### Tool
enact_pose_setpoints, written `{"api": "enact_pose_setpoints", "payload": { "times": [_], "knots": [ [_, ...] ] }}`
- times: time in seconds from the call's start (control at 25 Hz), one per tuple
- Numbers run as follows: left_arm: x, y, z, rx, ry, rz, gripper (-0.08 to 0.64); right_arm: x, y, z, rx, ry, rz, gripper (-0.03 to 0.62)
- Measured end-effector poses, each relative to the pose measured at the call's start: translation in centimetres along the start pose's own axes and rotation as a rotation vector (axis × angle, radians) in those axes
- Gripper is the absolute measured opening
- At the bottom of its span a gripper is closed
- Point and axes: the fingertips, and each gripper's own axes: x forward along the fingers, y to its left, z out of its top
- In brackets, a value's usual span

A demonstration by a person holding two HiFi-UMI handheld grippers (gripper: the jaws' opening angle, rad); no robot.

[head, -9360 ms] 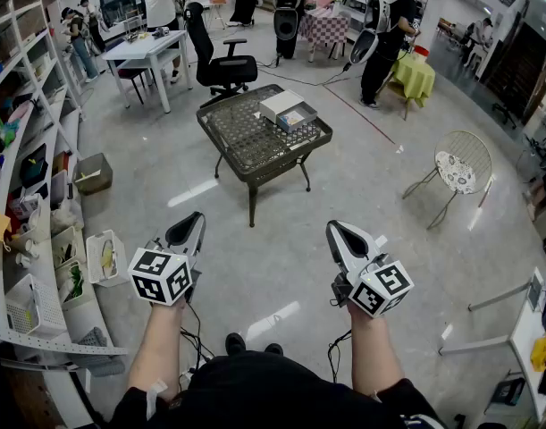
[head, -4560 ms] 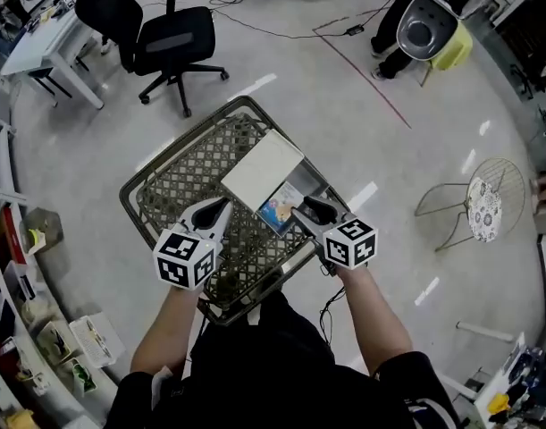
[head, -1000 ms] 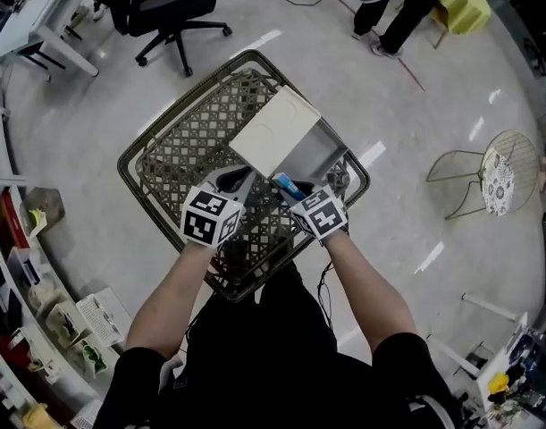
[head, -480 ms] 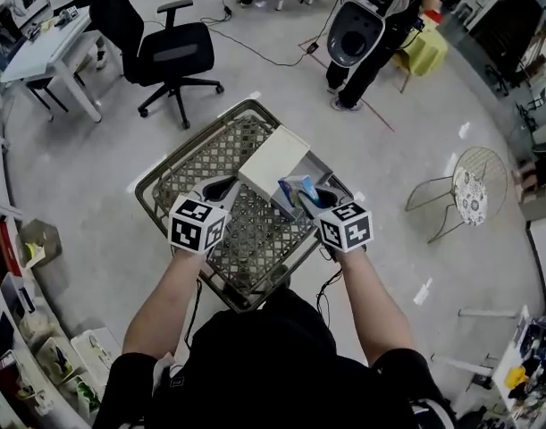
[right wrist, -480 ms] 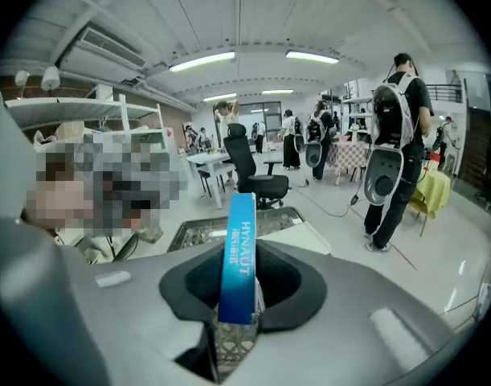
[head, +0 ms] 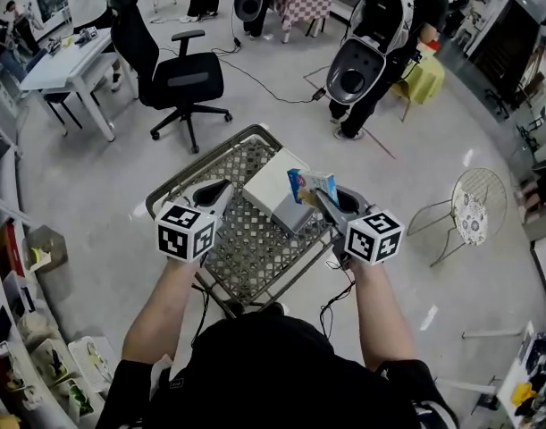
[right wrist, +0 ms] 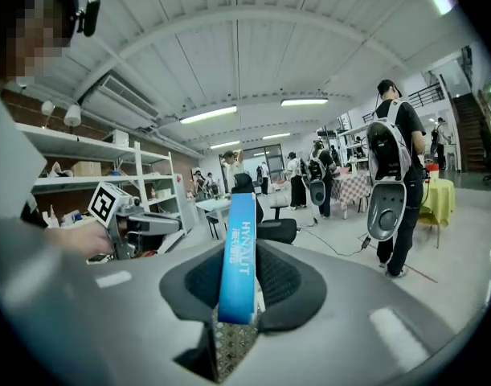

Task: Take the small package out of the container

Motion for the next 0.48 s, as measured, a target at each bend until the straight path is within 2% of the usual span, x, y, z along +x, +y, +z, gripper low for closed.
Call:
{"api": "enact_pose_setpoints", "payload": {
  "times": [0.28,0.48],
  "knots": [
    [-2.9,-0.6,2.8,-0.003,-0.060,0.053,0.028,-5.3,0.1,5.1,0.048,-0.211,0.074,0.086],
    [-4.9,0.0,4.1,-0.006,-0.108,0.110,0.028,-8.2,-0.3,7.0,0.009,-0.331,0.076,0.084]
  ]
}}
